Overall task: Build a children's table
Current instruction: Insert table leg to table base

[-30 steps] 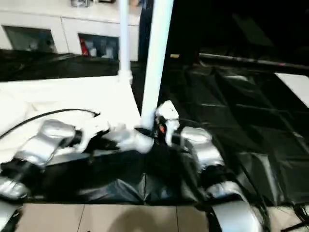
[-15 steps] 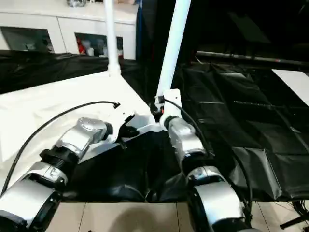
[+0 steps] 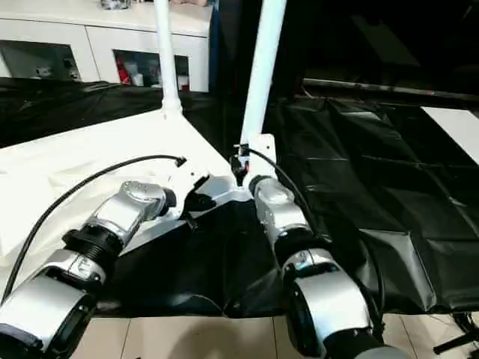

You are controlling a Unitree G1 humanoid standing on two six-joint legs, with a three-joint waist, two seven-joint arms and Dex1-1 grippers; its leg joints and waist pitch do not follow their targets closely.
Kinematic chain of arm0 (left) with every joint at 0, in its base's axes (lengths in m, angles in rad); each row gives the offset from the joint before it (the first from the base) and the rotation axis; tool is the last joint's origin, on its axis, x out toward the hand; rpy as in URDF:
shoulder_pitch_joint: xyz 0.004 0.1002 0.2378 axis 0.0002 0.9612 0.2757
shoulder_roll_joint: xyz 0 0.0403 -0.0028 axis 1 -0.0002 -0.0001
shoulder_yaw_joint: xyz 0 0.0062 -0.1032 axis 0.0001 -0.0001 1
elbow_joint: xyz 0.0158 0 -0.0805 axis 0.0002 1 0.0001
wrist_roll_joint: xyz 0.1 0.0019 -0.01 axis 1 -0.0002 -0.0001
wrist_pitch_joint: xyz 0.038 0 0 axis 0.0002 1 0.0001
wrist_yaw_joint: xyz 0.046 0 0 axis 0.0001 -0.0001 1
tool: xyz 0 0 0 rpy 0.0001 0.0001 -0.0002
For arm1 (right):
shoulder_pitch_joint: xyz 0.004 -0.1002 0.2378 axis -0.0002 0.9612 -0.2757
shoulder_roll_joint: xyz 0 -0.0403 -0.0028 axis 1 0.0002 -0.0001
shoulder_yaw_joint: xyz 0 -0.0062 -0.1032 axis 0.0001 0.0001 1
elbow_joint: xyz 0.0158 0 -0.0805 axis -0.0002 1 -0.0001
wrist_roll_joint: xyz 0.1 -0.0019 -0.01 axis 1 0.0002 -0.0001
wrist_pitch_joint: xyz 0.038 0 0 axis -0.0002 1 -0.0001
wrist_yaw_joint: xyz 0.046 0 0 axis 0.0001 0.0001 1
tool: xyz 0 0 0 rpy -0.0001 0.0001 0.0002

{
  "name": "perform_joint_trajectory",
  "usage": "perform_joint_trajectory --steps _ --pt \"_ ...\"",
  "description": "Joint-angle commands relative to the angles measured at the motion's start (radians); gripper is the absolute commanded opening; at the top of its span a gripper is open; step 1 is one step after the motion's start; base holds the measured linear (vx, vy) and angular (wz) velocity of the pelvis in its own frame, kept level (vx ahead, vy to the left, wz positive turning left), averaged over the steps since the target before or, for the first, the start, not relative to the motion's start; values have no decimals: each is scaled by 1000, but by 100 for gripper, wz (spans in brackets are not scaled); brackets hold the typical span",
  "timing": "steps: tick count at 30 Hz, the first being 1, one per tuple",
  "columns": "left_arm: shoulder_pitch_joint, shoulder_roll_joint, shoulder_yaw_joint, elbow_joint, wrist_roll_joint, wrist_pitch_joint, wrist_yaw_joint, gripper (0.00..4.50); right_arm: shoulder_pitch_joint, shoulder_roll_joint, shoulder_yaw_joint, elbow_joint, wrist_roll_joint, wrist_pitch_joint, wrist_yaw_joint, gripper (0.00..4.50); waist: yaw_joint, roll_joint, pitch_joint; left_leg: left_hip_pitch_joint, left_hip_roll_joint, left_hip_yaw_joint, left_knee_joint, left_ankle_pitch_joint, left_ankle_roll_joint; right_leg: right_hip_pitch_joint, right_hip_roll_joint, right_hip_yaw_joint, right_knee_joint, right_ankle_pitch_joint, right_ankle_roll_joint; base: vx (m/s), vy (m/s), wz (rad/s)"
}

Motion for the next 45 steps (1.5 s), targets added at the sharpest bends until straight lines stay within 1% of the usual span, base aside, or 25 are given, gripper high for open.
perform_joint_trajectory --steps 1,2,3,4,5,6,8,11,13,16,17,18,19,20,21,23,25,27,28,30,33,35,38,42,45 --pt "-25 34 27 20 16 -1 43 0 58 -24 -2 108 -29 52 -2 260 -5 18 -35 20 14 -12 -76 -557 -47 -8 -51 27 -109 -494 -117 0 0 0" --pt "-25 35 27 20 16 -3 42 0 54 -24 -2 108 -30 51 2 260 -6 17 -35 19 14 -13 -76 -555 -48 -7 -50 26 -108 -493 -117 0 0 0" --pt "-25 38 26 21 16 -8 39 0 45 -25 -2 106 -31 48 11 266 -4 16 -41 13 16 -12 -77 -522 -46 -1 -53 29 -102 -445 -127 0 0 0" --pt "-26 41 24 21 17 -13 36 0 34 -26 -2 104 -30 45 19 288 -3 17 -42 12 17 -11 -78 -507 -45 2 -51 29 -99 -420 -133 0 0 0" --pt "-26 43 24 20 17 -16 33 0 26 -27 -1 101 -31 44 26 296 -2 18 -44 9 17 -7 -76 -478 -42 2 -50 30 -95 -366 -147 0 0 0" --pt "-25 44 24 19 17 -18 31 0 20 -28 2 97 -32 43 34 301 -1 18 -47 0 17 -5 -77 -432 -39 11 -49 31 -86 -308 -158 0 0 0" --pt "-25 47 23 20 16 -22 27 0 9 -29 3 88 -33 39 49 306 0 18 -47 -1 18 -1 -75 -401 -30 11 -47 29 -84 -273 -170 0 0 0" --pt "-24 51 24 23 15 -30 23 0 -1 -29 7 72 -34 30 86 338 1 16 -48 -1 17 4 -71 -383 -25 11 -48 30 -85 -271 -176 0 0 0" --pt "-21 53 21 20 16 -39 18 0 1 -32 14 46 -35 19 131 350 2 15 -49 -5 16 4 -71 -353 -20 16 -49 31 -82 -246 -184 0 0 0" --pt "-13 62 11 12 16 -76 -7 0 24 -44 30 -20 -27 6 229 382 4 16 -54 -12 17 6 -66 -264 -3 28 -47 28 -67 -117 -208 0 0 0" --pt "-12 63 11 11 16 -79 -8 0 26 -45 31 -25 -27 6 236 382 5 18 -59 -12 17 7 -60 -209 11 31 -46 28 -58 -26 -226 0 0 0" --pt "-2 76 -1 -1 16 -99 -44 0 67 -68 50 -114 -13 18 331 388 6 17 -62 -12 17 10 -54 -154 31 35 -44 27 -47 70 -248 0 0 0" --pt "0 77 -3 -2 16 -103 -48 0 71 -70 52 -124 -12 19 341 395 9 17 -62 -11 16 11 -51 -127 47 36 -42 26 -45 114 -255 0 0 0" --pt "3 82 -7 -6 17 -114 -62 0 84 -78 59 -151 -9 23 370 415 8 14 -63 -13 13 13 -46 -85 77 40 -40 26 -39 189 -270 0 0 0" --pt "9 91 -15 -13 20 -113 -79 0 114 -104 79 -214 -8 44 425 424 6 13 -64 -12 13 14 -44 -71 93 39 -43 26 -37 208 -284 0 0 0" --pt "24 107 -22 -28 20 -128 -115 0 166 -165 119 -333 -16 82 531 424 14 13 -59 -11 14 15 -44 -88 111 44 -40 25 -42 189 -281 0 0 0" --pt "43 125 -27 -51 10 -160 -166 0 202 -219 126 -427 0 129 606 424 15 13 -58 -9 17 15 -45 -119 106 41 -44 27 -45 142 -275 0 0 0" --pt "56 140 -30 -67 3 -171 -200 0 226 -255 131 -483 9 148 656 424 16 12 -54 -6 19 15 -50 -173 77 38 -47 27 -53 31 -266 0 0 0" --pt "60 144 -31 -72 1 -180 -213 0 233 -265 133 -497 10 152 669 424 15 17 -51 -7 20 13 -52 -188 70 37 -47 28 -57 -1 -261 0 0 0" --pt "93 175 -41 -123 -29 -237 -322 0 284 -325 159 -588 17 172 769 424 17 13 -48 -2 23 13 -56 -242 46 34 -48 29 -67 -98 -244 0 0 0" --pt "117 196 -48 -174 -54 -240 -394 0 317 -353 176 -651 23 196 805 424 19 13 -51 0 23 14 -54 -226 36 30 -46 31 -62 -75 -245 0 0 0" --pt "136 215 -58 -219 -71 -230 -449 0 340 -368 189 -689 22 200 831 424 22 11 -52 -3 24 15 -54 -203 41 31 -47 31 -56 -51 -248 0 0 0" --pt "165 243 -75 -275 -84 -223 -513 0 364 -390 223 -711 -12 163 855 424 31 13 -53 0 25 16 -52 -181 44 28 -46 30 -52 -27 -252 0 0 0" --pt "197 263 -81 -330 -95 -202 -558 0 389 -409 257 -740 -37 154 886 424 39 12 -51 0 25 17 -52 -192 38 28 -46 31 -52 -45 -241 0 0 0" --pt "213 270 -82 -364 -105 -191 -575 0 396 -406 262 -753 -38 157 893 424 36 10 -51 -2 23 16 -52 -209 32 27 -47 31 -55 -82 -232 0 0 0"
